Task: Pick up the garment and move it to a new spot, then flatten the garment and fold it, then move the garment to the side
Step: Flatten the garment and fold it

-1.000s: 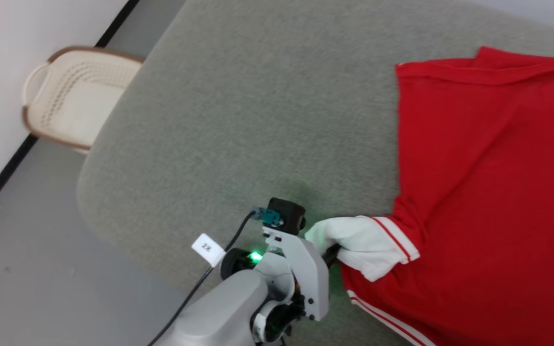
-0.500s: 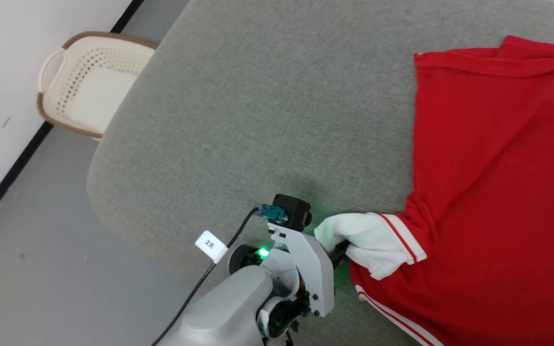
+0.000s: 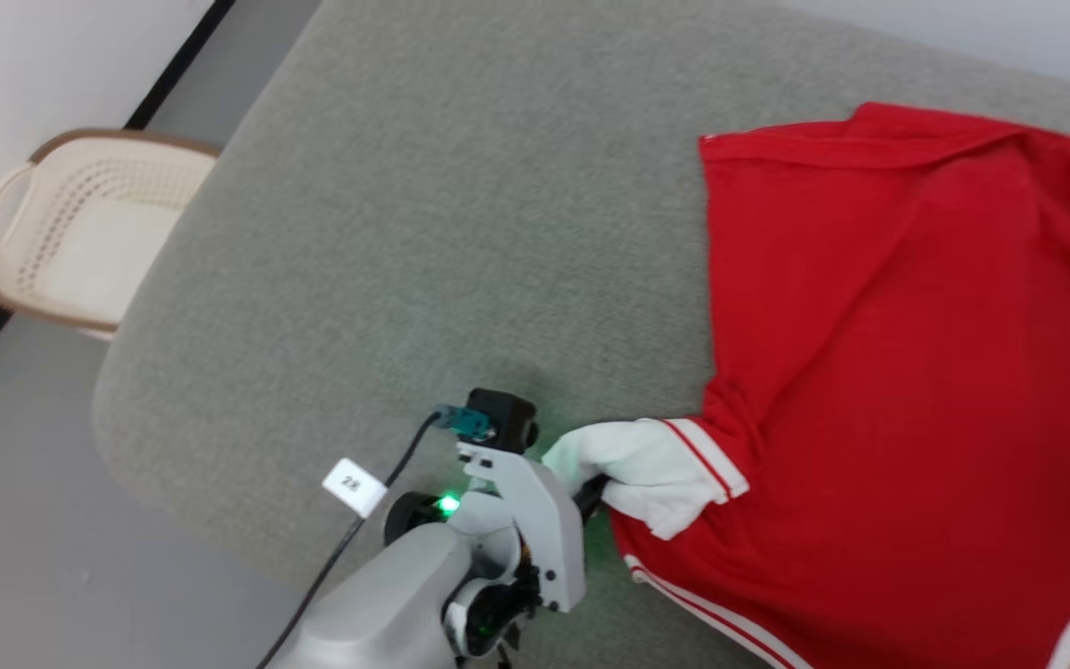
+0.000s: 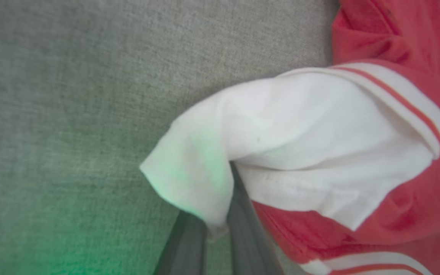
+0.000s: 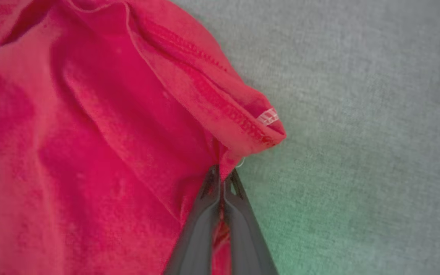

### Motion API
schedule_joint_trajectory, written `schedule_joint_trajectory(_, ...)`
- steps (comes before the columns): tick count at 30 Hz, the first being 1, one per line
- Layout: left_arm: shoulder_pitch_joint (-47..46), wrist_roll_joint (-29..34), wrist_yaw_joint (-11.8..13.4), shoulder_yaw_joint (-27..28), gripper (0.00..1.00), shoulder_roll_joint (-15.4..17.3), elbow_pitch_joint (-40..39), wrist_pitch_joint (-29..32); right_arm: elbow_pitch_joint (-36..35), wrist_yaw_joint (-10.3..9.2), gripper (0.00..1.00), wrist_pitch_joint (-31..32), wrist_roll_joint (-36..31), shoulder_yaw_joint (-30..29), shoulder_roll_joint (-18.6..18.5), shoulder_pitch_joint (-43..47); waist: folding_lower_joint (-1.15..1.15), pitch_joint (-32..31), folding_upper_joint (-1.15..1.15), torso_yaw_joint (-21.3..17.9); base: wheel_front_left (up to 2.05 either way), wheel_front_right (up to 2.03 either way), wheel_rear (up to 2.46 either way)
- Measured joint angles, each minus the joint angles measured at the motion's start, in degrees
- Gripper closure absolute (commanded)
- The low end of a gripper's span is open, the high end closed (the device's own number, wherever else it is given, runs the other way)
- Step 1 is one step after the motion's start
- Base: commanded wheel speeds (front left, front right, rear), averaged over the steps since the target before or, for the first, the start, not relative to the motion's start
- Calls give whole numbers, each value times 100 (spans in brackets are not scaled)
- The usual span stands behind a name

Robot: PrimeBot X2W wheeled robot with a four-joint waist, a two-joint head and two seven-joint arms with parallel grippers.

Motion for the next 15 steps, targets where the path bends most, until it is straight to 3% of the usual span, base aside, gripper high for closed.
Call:
schedule_joint_trajectory(7,150,-89,101,96,100,264,-16,-2,-1022,14,100,179,1033,522,1,1075,0,-248,0,-408,0,0,0)
schedule_joint_trajectory(15,401,-152,288,213,100,669,-241,-1,-3099,16,100,646,2185,806,-404,2794,0,-480,0,-917,0,0,0)
